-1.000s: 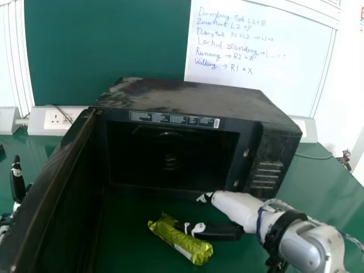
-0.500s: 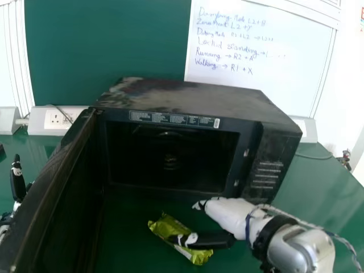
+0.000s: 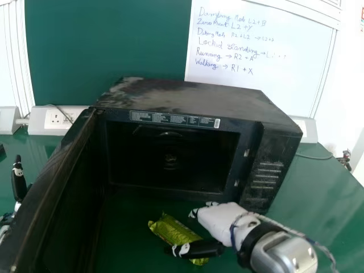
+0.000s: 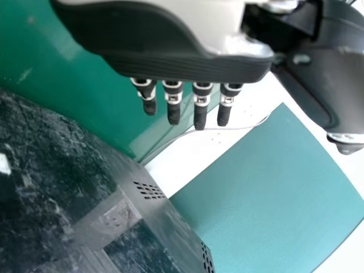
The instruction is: Put biscuit inside oven
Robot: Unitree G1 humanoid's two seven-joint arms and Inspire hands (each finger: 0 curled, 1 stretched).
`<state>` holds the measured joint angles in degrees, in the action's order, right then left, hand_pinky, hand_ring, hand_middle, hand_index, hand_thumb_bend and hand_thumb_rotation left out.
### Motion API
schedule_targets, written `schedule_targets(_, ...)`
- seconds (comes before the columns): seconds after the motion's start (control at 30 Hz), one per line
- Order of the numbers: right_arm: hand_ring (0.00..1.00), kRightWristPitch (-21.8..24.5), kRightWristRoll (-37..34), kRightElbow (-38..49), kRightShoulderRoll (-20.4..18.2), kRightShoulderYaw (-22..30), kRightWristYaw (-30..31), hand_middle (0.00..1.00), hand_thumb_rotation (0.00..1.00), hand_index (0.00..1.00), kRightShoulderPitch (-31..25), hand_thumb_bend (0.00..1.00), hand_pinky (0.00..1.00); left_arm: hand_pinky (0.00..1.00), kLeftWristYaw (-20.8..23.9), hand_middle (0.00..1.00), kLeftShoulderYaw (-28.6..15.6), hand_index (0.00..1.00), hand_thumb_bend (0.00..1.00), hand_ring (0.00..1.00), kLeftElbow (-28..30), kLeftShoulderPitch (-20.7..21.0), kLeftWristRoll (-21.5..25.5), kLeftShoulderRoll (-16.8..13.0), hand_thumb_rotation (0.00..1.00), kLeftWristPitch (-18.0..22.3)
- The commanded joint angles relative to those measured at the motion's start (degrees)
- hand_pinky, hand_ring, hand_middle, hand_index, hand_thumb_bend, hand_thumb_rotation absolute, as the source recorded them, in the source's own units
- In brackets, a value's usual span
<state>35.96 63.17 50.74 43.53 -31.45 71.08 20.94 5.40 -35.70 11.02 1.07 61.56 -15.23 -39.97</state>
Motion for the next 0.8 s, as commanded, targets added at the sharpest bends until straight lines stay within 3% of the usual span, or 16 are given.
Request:
schedule_targets(0.0, 0.84, -2.7, 2.2, -0.7, -1.9, 1.5, 0.8, 0.85, 0.26, 0.84, -1.3, 1.00, 0.79, 0.68, 0.1, 0.77, 0.3, 0.75, 0.65, 0.75, 1.0, 0.0, 0.4, 0.2, 0.00, 0.1)
schedule_targets(0.27, 0.81, -10.5, 8.0, -2.6, -8.3, 5.1, 1.7, 0.82, 0.23, 0.79, -6.6, 0.97, 0.76, 0.68, 0.1, 0.78, 0.2, 0.75, 0.65, 0.76, 1.0, -0.1, 1.1, 0.1, 0.00, 0.0)
schedule_targets(0.53, 0.76, -17.7, 11.7, -4.9, -12.5, 8.3, 3.0, 0.80, 0.25, 0.78, -9.5, 0.88, 0.71, 0.68, 0.3, 0.77, 0.4, 0.75, 0.65, 0.75, 1.4, -0.3, 0.9, -0.2, 0.00, 0.1)
schedule_targets(0.77, 0.76, -21.9, 11.9, -5.7, -15.0, 11.3, 2.7, 0.79, 0.25, 0.78, -11.7, 0.88, 0.71, 0.68, -0.3, 0.77, 0.4, 0.75, 0.62, 0.75, 1.7, -0.6, 0.8, -0.4, 0.00, 0.2)
